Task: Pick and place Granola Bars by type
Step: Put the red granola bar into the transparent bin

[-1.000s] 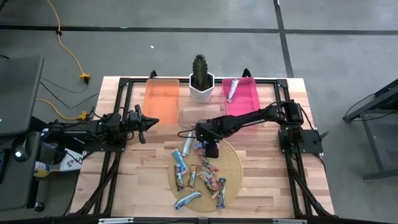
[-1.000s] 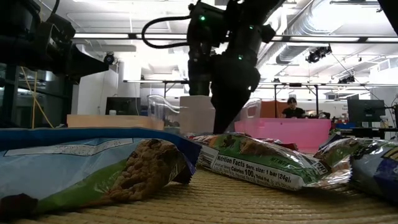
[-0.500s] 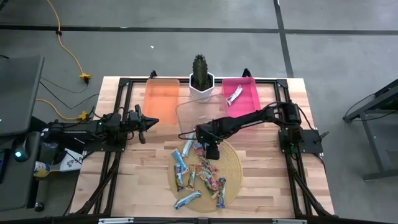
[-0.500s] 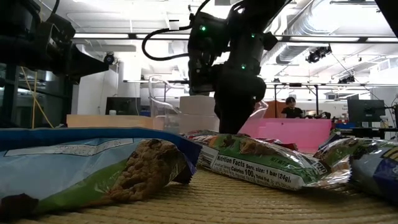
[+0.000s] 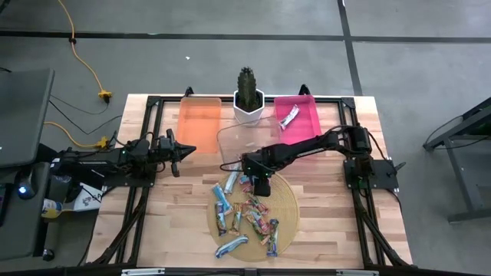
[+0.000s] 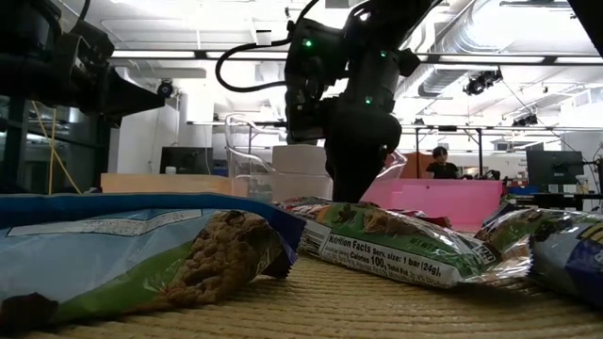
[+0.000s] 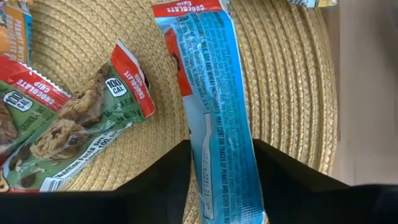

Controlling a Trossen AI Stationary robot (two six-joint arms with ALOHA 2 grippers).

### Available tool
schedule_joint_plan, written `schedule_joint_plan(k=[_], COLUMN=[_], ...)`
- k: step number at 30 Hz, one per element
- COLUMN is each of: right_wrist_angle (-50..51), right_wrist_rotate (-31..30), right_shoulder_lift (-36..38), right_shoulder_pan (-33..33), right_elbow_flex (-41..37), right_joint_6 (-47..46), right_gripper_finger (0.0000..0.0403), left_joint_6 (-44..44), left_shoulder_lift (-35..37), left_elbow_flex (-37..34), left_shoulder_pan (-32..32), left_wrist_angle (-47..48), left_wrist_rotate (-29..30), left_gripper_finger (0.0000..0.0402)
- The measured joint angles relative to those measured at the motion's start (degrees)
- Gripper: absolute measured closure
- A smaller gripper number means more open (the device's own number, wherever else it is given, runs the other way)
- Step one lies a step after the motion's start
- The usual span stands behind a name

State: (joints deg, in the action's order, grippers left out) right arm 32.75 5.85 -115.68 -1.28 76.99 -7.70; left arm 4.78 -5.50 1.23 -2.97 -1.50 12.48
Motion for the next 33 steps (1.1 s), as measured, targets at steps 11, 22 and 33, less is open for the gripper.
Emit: schedule_joint_plan(k=[11,22,33], right_wrist_angle=[0.2,0.9,1.3], right_wrist_rotate=[1.5,1.2,1.2], right_shoulder_lift=[0.0,2.0,4.5], right_shoulder_pan=[0.0,-1.2,-1.4], right_elbow_flex=[0.1,0.1,0.2], right_joint_6=[-1.3,-1.8,-4.1], right_gripper_finger=[0.0325,0.0345,0.0345], left_joint_6=[0.0,0.0,0.0], left_shoulder_lift=[0.0,0.0,0.0], left_elbow_flex=[0.0,0.0,0.0], left_shoulder_pan=[0.0,0.0,0.0], left_wrist_angle=[0.0,0.0,0.0], left_wrist_rotate=[0.0,0.0,0.0], left_gripper_finger=[0.04,0.04,0.04])
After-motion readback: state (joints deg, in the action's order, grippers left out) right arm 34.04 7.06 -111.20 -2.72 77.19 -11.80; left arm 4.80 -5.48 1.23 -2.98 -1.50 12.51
